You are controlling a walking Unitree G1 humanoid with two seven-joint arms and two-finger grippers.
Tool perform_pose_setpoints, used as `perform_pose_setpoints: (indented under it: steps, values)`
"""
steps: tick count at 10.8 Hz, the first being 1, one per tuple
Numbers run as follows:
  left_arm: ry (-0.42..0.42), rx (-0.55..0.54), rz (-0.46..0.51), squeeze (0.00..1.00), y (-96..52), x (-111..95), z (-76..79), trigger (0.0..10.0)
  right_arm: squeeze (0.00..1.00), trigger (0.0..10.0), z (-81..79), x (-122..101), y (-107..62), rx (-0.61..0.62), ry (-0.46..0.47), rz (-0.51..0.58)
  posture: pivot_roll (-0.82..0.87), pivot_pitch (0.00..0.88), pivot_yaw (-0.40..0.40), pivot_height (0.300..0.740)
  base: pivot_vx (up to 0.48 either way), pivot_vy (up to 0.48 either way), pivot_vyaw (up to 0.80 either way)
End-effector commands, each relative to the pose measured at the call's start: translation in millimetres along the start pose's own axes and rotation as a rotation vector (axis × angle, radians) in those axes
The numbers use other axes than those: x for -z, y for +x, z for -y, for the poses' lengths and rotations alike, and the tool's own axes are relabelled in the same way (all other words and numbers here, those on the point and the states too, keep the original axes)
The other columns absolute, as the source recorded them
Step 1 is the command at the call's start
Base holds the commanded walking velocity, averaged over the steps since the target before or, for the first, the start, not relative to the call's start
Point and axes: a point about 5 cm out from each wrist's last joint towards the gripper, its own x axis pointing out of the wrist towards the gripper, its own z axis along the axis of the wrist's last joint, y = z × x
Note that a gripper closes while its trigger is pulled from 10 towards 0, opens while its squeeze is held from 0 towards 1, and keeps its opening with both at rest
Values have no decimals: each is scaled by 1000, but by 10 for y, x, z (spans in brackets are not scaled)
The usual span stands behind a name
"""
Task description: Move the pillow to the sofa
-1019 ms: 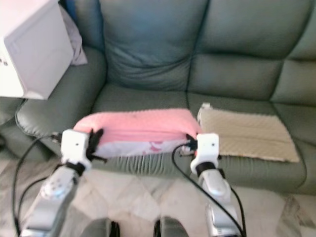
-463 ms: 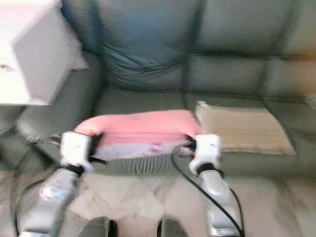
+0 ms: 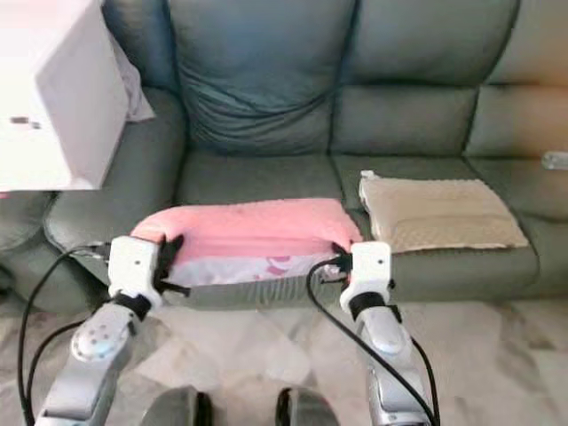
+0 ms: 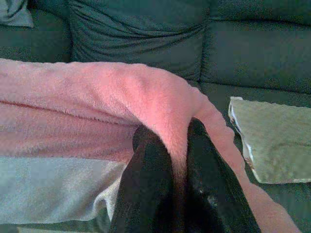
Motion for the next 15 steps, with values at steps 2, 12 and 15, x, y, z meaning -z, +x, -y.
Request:
perform_pose_setpoints:
  steps: [2, 12, 15]
  values:
    - [-10, 8, 49, 0, -6, -80, 26, 10000, 0, 10000, 122, -9, -30, 44, -7, 2, 20, 114, -64, 740, 0, 0, 0]
    - [-14, 35, 61, 0, -1, -95, 42, 10000, 0, 10000, 127, -5, -35, 47, -7, 1, 14, 112, -62, 740, 184, 0, 0]
    - [-13, 33, 63, 0, -2, -95, 37, 10000, 0, 10000, 122, -5, -31, 44, -8, 2, 15, 112, -64, 740, 0, 0, 0]
